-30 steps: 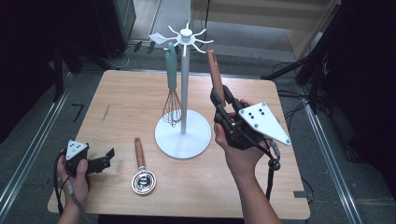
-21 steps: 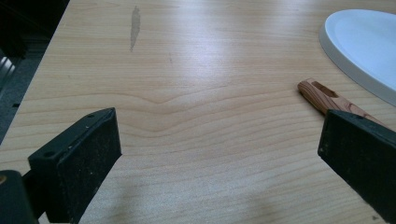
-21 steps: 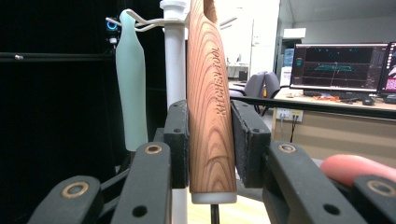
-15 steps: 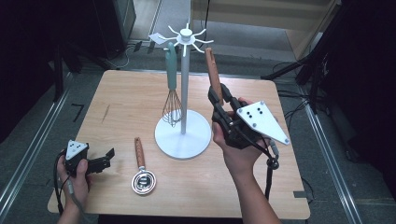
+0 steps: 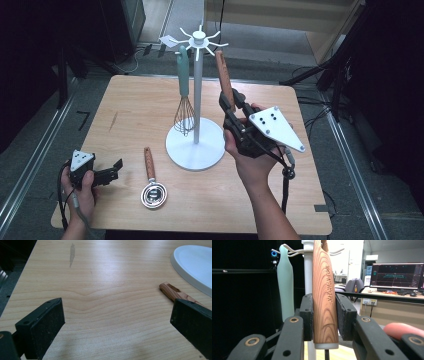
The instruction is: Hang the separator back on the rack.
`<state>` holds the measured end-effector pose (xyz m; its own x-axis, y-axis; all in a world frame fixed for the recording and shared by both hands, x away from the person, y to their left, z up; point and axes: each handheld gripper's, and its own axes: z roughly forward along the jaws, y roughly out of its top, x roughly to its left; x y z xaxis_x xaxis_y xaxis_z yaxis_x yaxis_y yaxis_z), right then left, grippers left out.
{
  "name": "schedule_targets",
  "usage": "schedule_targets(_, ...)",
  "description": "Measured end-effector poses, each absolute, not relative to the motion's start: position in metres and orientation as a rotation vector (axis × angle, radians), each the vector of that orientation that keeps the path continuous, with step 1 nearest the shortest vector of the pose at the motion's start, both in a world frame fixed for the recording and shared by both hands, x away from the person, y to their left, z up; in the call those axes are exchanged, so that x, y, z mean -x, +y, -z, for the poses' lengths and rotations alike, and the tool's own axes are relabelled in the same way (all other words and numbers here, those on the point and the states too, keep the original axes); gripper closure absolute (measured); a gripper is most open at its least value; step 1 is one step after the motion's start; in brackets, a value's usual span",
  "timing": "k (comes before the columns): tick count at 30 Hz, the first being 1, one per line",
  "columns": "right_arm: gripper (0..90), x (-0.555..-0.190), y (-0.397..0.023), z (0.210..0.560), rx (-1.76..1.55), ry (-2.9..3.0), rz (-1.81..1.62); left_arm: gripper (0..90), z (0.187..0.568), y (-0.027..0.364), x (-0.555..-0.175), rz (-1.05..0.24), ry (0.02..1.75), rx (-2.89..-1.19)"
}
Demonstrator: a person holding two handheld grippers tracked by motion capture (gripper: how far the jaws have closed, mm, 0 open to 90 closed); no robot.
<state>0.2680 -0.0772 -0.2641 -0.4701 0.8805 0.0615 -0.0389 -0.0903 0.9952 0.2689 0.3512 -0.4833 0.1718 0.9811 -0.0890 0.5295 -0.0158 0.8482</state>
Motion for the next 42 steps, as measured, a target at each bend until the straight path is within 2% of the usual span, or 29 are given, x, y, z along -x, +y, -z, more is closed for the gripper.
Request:
schedule_targets(24,71.2,-0.273,-0.071,0.268,-0.952,1.477,-1.674,0.0,0.483,0.351,-0.269,-0.718,1.463,-1.657)
schedule_targets(42,71.6,-0.274,-0.066,0.268,-0.952,1.447,-1.507,0.0,0.483,0.352,-0.269,-0.712,1.464,-1.659)
